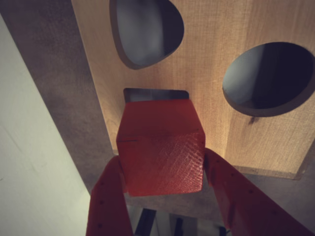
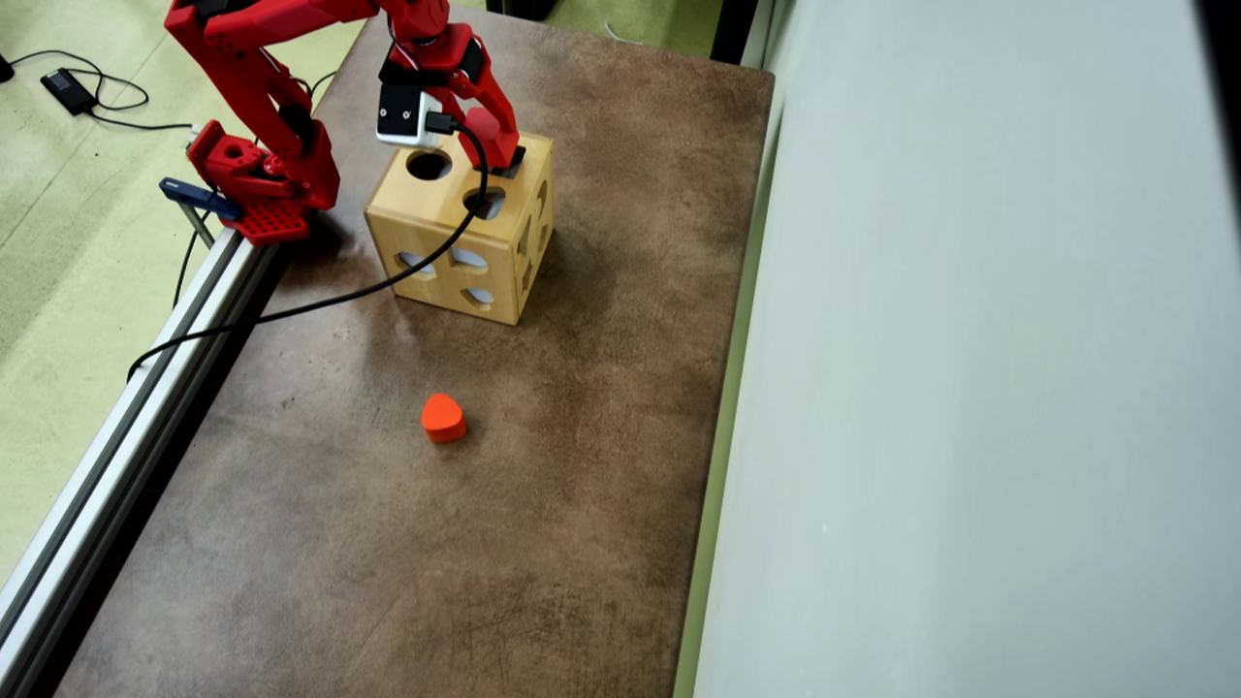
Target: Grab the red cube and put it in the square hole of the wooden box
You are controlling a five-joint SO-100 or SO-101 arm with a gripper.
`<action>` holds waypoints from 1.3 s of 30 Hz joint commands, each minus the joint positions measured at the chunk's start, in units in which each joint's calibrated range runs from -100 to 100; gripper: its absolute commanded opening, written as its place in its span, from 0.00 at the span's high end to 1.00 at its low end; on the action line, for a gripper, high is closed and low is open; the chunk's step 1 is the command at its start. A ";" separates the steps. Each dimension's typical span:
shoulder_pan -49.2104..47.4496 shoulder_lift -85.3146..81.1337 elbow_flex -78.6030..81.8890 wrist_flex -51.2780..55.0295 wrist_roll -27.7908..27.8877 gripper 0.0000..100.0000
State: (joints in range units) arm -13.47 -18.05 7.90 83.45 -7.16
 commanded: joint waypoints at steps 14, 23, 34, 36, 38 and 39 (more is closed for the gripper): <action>0.62 -0.51 -1.19 -0.58 0.34 0.96; 0.47 -2.71 -1.37 -0.50 0.34 0.96; 0.47 -5.01 -2.71 -0.58 0.34 0.96; 0.47 -4.84 -3.34 -0.58 0.34 0.96; 0.55 -4.75 -3.34 -0.58 0.34 0.96; 0.55 -4.58 -3.16 -0.58 0.34 0.96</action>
State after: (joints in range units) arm -13.26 -22.63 7.36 83.45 -7.16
